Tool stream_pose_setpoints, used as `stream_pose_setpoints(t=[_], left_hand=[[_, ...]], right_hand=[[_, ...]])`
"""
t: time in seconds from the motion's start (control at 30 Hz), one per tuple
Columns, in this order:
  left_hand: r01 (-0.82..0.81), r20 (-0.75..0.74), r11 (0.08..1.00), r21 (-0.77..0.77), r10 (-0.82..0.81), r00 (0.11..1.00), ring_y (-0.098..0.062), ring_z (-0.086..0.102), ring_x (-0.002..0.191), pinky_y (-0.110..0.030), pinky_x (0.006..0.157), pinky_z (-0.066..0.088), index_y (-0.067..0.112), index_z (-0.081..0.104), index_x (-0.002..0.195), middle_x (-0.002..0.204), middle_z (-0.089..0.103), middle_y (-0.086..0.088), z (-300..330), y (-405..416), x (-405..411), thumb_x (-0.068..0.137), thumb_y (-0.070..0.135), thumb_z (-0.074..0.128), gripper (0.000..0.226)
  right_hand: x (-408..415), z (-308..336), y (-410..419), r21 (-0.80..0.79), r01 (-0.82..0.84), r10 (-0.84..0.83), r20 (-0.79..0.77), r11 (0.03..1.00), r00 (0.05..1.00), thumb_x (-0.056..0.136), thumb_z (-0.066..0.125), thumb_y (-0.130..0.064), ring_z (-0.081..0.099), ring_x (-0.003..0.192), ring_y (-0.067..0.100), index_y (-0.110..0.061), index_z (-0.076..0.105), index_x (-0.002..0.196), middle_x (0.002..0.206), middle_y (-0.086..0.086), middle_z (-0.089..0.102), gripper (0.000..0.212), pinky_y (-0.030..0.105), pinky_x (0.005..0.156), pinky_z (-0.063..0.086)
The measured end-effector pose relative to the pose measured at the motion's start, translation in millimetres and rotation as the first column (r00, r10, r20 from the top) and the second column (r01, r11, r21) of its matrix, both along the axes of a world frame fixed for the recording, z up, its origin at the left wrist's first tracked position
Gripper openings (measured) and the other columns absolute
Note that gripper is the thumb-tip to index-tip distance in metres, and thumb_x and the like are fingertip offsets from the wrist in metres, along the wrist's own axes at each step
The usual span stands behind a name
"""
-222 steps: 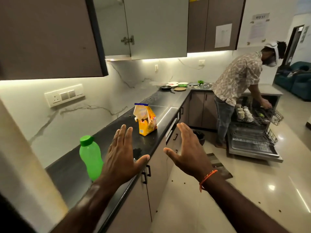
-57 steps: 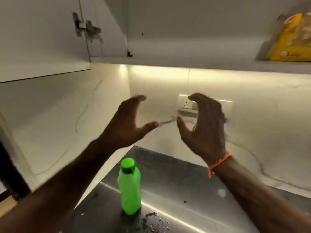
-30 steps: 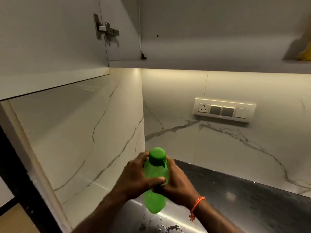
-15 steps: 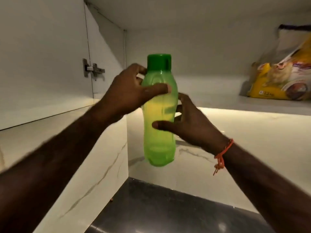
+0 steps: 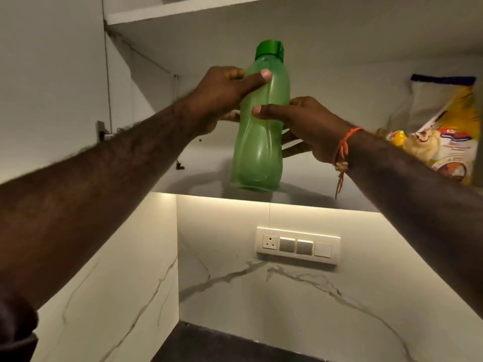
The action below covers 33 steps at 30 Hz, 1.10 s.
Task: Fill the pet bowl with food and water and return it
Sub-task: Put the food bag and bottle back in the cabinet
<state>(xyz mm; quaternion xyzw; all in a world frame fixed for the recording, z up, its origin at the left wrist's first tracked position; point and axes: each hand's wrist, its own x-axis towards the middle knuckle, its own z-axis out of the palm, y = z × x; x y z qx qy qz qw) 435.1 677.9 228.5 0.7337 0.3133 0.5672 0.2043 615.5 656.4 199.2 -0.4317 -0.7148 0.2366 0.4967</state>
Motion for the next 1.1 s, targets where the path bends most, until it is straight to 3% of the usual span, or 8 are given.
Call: stream_pose_setpoints(t=[0.27,0.37,0.47,0.67,0.73,0.8,0.93,1.1], left_hand=[[0.088,-0.036,0.994,-0.06,-0.09,0.995,-0.011,0.079,0.089,-0.035,0.068,0.065,0.023,0.067,0.124,0.107,0.078,0.004,16.3,98.4,9.7,0.096,0.045,0.069,0.036],[0.129,-0.044,0.985,-0.112,-0.135,0.99,-0.02,0.076,0.1,-0.041,0.08,0.065,0.017,0.054,0.145,0.121,0.073,-0.003,18.0,127.0,17.4,0.102,0.033,0.065,0.047],[0.113,-0.06,0.983,-0.145,-0.123,0.991,-0.023,0.071,0.11,-0.043,0.088,0.062,0.012,0.047,0.149,0.131,0.067,-0.009,13.3,150.0,24.5,0.106,0.02,0.058,0.046],[0.093,-0.079,0.983,-0.155,-0.107,0.991,-0.025,0.068,0.11,-0.032,0.071,0.061,0.019,0.015,0.165,0.148,0.054,-0.011,-9.6,176.9,20.5,0.101,0.002,0.061,0.08],[0.085,-0.081,0.985,-0.151,-0.098,0.992,-0.021,0.066,0.101,-0.034,0.075,0.062,0.021,0.016,0.166,0.137,0.06,-0.013,-14.7,180.4,19.2,0.099,0.004,0.065,0.085],[0.042,-0.075,0.989,-0.143,-0.053,0.996,-0.021,0.064,0.103,-0.041,0.085,0.061,0.021,0.019,0.165,0.143,0.056,-0.015,-17.0,180.8,18.6,0.098,0.011,0.069,0.084],[-0.167,-0.077,0.984,-0.064,0.162,0.984,-0.03,0.051,0.137,-0.048,0.111,0.049,0.011,0.023,0.164,0.162,0.039,-0.017,-16.8,174.9,15.8,0.094,0.028,0.075,0.088],[-0.142,-0.067,0.99,0.014,0.143,0.987,-0.024,0.048,0.138,-0.041,0.108,0.05,0.014,0.031,0.16,0.161,0.041,-0.01,-27.3,136.2,22.5,0.089,0.043,0.078,0.089]], right_hand=[[4.0,22.7,97.8,0.024,0.113,-0.113,0.014,0.993,0.994,0.083,0.084,-0.036,0.075,0.095,0.024,-0.02,0.062,0.116,0.108,0.004,0.075,0.043,0.043,0.079,0.063],[5.9,24.1,128.9,0.028,0.166,-0.168,0.049,0.986,0.985,0.084,0.085,-0.031,0.071,0.107,0.028,-0.015,0.058,0.126,0.119,0.007,0.071,0.053,0.051,0.089,0.06],[6.2,21.0,151.9,0.001,0.22,-0.219,0.088,0.976,0.972,0.084,0.085,-0.028,0.065,0.119,0.032,-0.011,0.049,0.142,0.134,0.01,0.064,0.07,0.056,0.095,0.057],[8.5,8.5,175.9,-0.074,0.235,-0.23,0.071,0.969,0.971,0.086,0.083,-0.021,0.059,0.128,0.034,-0.007,0.039,0.148,0.145,0.012,0.056,0.078,0.057,0.1,0.054],[10.1,8.1,172.3,-0.077,0.26,-0.252,0.101,0.963,0.962,0.083,0.085,-0.023,0.056,0.131,0.035,-0.008,0.032,0.15,0.147,0.012,0.052,0.087,0.058,0.1,0.053],[11.6,9.0,164.6,-0.098,0.266,-0.255,0.116,0.959,0.96,0.08,0.088,-0.027,0.052,0.133,0.036,-0.009,0.027,0.151,0.15,0.013,0.048,0.095,0.058,0.101,0.053],[12.8,8.7,141.3,-0.079,0.296,-0.282,0.147,0.952,0.948,0.076,0.091,-0.032,0.05,0.135,0.036,-0.009,0.011,0.159,0.154,0.015,0.042,0.117,0.056,0.101,0.053],[23.3,-7.2,96.7,-0.004,0.34,-0.335,0.16,0.941,0.929,0.077,0.09,-0.03,0.061,0.114,0.027,-0.011,0.011,0.161,0.142,0.017,0.053,0.117,0.049,0.095,0.058]])
